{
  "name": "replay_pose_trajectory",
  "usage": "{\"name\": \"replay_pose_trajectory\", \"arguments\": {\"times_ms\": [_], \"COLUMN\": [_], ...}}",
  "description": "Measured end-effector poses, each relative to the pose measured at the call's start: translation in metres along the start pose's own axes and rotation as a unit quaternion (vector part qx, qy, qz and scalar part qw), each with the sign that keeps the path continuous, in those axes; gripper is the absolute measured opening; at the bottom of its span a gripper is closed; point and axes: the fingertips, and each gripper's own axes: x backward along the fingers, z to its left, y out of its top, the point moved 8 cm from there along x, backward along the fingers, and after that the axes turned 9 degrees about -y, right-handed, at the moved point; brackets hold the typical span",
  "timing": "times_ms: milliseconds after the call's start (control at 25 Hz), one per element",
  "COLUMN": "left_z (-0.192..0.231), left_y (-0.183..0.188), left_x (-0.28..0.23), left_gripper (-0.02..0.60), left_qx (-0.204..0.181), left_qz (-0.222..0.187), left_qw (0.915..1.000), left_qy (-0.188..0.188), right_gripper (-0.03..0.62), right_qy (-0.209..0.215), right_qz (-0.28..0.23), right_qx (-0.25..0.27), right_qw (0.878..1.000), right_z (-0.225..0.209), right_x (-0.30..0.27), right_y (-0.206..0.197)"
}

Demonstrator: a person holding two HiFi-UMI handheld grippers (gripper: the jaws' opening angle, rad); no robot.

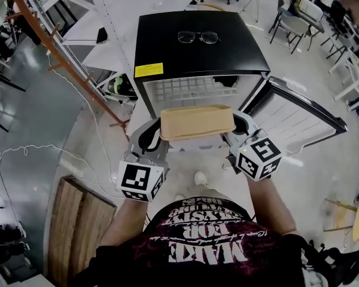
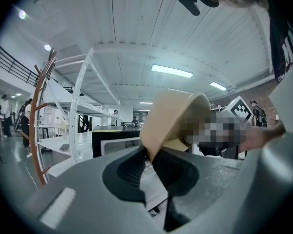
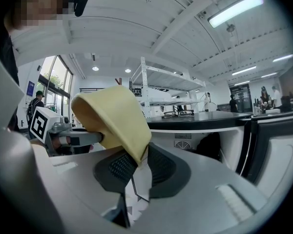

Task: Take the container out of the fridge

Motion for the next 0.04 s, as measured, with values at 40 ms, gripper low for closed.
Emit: {"name": "replay_pose_trajectory", "arguments": {"times_ms": [40], "left_z": [0.0004], "left_y": [0.0], "left_x": [0.0002], "left_gripper": [0.054], "left_qx": [0.001], "left_qz": [0.0], "left_qw": [1.0], "left_qy": [-0.001], "right_gripper": [0.08], "right_qy": [0.0], "right_qz": [0.0], "right_qx": [-0.001], "right_qw": [1.0], "right_z": [0.0003], "right_x": [0.0], "right_y": [-0.0002]}}
